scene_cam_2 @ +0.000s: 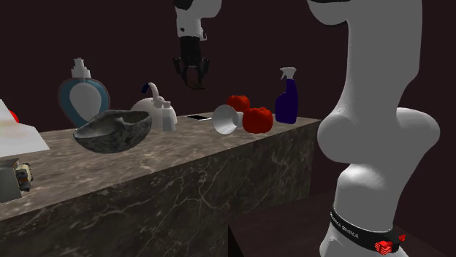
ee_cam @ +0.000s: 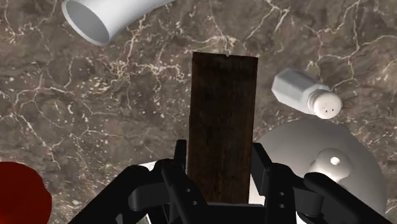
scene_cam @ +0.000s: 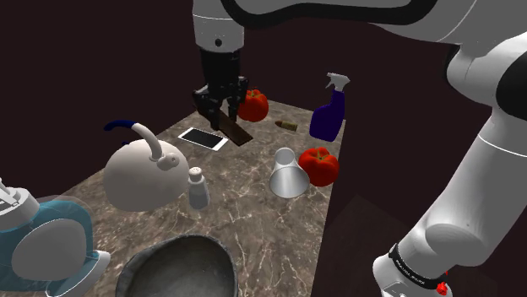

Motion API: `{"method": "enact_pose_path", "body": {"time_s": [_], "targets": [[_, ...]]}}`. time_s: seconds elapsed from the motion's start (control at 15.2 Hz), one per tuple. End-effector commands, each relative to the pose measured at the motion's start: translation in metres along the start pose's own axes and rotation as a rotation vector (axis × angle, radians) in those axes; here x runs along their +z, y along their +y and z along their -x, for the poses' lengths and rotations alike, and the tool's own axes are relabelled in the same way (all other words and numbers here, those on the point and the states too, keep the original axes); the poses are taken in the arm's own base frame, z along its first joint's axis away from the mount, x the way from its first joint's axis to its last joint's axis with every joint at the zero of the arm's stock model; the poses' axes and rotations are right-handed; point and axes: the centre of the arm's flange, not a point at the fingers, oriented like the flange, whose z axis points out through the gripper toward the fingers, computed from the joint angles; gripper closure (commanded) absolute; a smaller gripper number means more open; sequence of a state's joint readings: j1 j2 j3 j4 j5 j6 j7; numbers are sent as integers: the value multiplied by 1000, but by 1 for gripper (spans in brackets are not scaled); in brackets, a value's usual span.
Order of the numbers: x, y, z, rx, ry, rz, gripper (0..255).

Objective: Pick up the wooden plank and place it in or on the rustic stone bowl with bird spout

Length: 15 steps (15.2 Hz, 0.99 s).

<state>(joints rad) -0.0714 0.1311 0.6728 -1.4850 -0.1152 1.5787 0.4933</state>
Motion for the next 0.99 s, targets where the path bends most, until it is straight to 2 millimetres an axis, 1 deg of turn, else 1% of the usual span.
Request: {"method": "enact_pose_path", "body": {"time_s": [0.0, 0.92], "targets": [[-3, -21, 16, 1, 0, 0, 255], [-13, -169, 127, 1, 0, 0, 255]]}}
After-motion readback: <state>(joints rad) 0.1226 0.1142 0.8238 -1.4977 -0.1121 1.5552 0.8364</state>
